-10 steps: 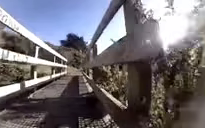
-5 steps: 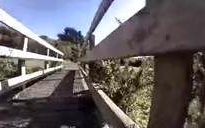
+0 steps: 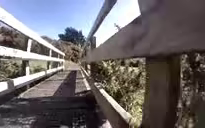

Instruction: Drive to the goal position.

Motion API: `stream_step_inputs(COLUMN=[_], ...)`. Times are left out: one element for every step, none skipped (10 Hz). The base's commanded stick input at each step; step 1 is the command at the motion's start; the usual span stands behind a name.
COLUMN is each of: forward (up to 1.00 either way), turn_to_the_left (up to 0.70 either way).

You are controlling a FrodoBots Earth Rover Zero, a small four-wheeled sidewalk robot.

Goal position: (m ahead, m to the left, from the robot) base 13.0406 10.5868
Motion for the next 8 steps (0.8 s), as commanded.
stream_step_inputs(forward=[-1.0,-1.0,-0.73,0.0,0.0,0.0,0.0,0.0], turn_to_the_left=[0.01,0.01,0.01,0.0,0.0,0.23,0.53,0.91])
